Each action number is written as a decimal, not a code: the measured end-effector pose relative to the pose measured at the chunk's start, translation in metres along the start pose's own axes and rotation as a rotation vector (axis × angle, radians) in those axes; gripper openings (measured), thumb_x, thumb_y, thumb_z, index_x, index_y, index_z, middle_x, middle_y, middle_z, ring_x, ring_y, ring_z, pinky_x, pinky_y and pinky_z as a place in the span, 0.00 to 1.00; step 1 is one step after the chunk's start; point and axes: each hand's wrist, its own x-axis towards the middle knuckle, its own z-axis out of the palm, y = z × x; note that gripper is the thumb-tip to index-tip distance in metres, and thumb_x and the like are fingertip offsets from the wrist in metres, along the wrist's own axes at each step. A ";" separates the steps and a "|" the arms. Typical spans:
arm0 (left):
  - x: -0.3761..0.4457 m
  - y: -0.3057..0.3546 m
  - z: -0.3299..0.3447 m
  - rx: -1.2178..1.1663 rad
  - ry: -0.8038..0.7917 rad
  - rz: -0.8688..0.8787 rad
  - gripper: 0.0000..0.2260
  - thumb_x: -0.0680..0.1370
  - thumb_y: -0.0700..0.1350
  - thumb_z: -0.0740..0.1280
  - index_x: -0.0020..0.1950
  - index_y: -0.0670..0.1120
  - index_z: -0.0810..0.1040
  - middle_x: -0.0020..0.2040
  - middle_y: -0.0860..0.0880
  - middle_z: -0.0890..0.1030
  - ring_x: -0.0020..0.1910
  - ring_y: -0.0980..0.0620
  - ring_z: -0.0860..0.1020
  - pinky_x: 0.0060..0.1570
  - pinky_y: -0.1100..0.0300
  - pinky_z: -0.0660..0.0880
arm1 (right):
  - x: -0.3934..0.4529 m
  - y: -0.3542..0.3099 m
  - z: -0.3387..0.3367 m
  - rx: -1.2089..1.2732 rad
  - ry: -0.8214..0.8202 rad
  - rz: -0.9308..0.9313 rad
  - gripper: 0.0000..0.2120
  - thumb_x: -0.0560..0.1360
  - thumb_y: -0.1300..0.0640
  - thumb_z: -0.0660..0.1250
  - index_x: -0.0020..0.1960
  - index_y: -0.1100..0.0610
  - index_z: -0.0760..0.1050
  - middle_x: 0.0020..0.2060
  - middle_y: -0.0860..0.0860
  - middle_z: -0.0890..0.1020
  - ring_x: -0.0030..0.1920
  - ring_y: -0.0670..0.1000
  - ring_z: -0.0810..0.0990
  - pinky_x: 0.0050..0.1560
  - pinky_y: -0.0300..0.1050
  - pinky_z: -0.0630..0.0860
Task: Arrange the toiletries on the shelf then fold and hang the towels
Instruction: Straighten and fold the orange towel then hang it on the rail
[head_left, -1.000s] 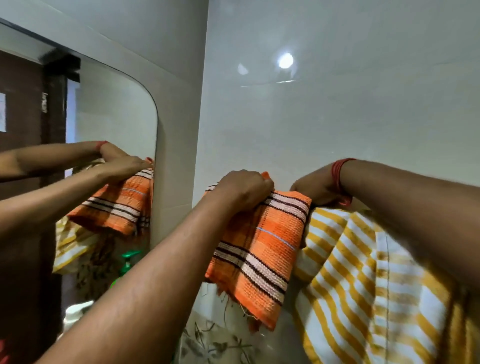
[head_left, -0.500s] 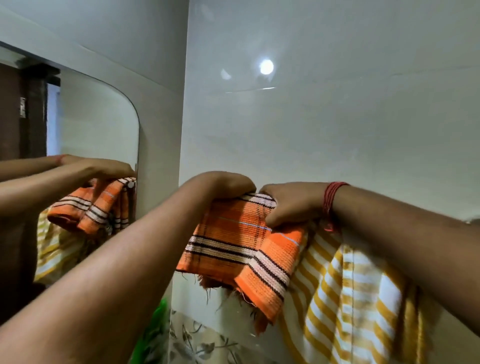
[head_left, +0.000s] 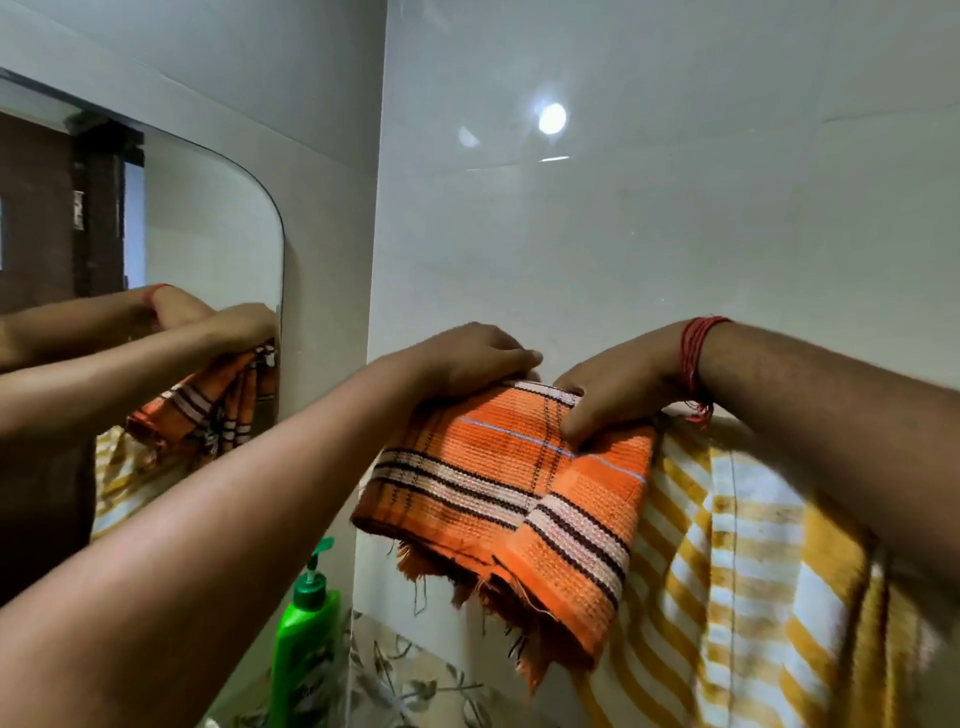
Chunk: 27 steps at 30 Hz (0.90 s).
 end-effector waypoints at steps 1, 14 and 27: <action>-0.004 -0.003 0.001 -0.011 0.001 0.004 0.21 0.82 0.62 0.57 0.54 0.49 0.84 0.54 0.51 0.82 0.51 0.51 0.80 0.59 0.53 0.73 | 0.002 -0.001 0.001 0.014 -0.002 0.000 0.13 0.76 0.59 0.68 0.60 0.58 0.76 0.54 0.57 0.84 0.52 0.56 0.84 0.55 0.50 0.81; -0.011 -0.023 0.028 -0.046 0.294 0.039 0.19 0.84 0.54 0.56 0.58 0.47 0.84 0.62 0.44 0.82 0.59 0.43 0.78 0.60 0.49 0.73 | 0.043 -0.013 -0.002 0.269 -0.186 -0.083 0.31 0.70 0.42 0.73 0.67 0.58 0.76 0.62 0.57 0.82 0.63 0.59 0.81 0.70 0.57 0.72; -0.020 -0.037 0.034 0.112 0.417 0.082 0.28 0.86 0.58 0.46 0.50 0.43 0.81 0.49 0.41 0.84 0.51 0.40 0.79 0.52 0.48 0.75 | -0.036 0.002 0.020 -0.239 0.264 -0.037 0.30 0.71 0.44 0.75 0.68 0.54 0.69 0.61 0.49 0.79 0.58 0.50 0.78 0.58 0.42 0.74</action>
